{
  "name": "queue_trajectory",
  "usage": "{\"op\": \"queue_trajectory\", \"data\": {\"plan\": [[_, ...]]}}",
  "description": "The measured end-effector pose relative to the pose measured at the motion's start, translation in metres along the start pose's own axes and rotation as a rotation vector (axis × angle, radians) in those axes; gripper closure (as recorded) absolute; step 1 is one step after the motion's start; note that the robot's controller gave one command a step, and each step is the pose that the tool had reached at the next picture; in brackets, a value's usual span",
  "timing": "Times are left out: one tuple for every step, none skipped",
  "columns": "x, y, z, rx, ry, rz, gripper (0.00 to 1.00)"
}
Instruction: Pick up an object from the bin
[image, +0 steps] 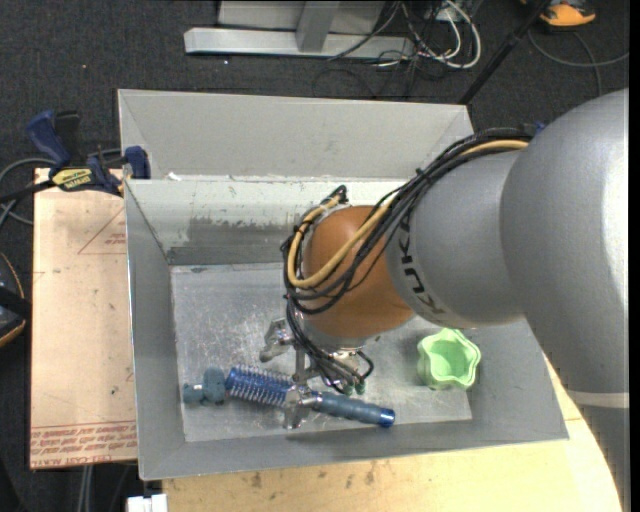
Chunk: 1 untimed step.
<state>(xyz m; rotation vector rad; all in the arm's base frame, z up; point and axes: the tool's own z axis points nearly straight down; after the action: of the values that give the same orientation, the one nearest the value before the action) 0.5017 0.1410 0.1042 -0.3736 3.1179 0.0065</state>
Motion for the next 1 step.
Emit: {"op": "queue_trajectory", "data": {"plan": [[0.0, -0.0036, -0.0005, 0.003, 0.0, 0.006, 1.0]]}}
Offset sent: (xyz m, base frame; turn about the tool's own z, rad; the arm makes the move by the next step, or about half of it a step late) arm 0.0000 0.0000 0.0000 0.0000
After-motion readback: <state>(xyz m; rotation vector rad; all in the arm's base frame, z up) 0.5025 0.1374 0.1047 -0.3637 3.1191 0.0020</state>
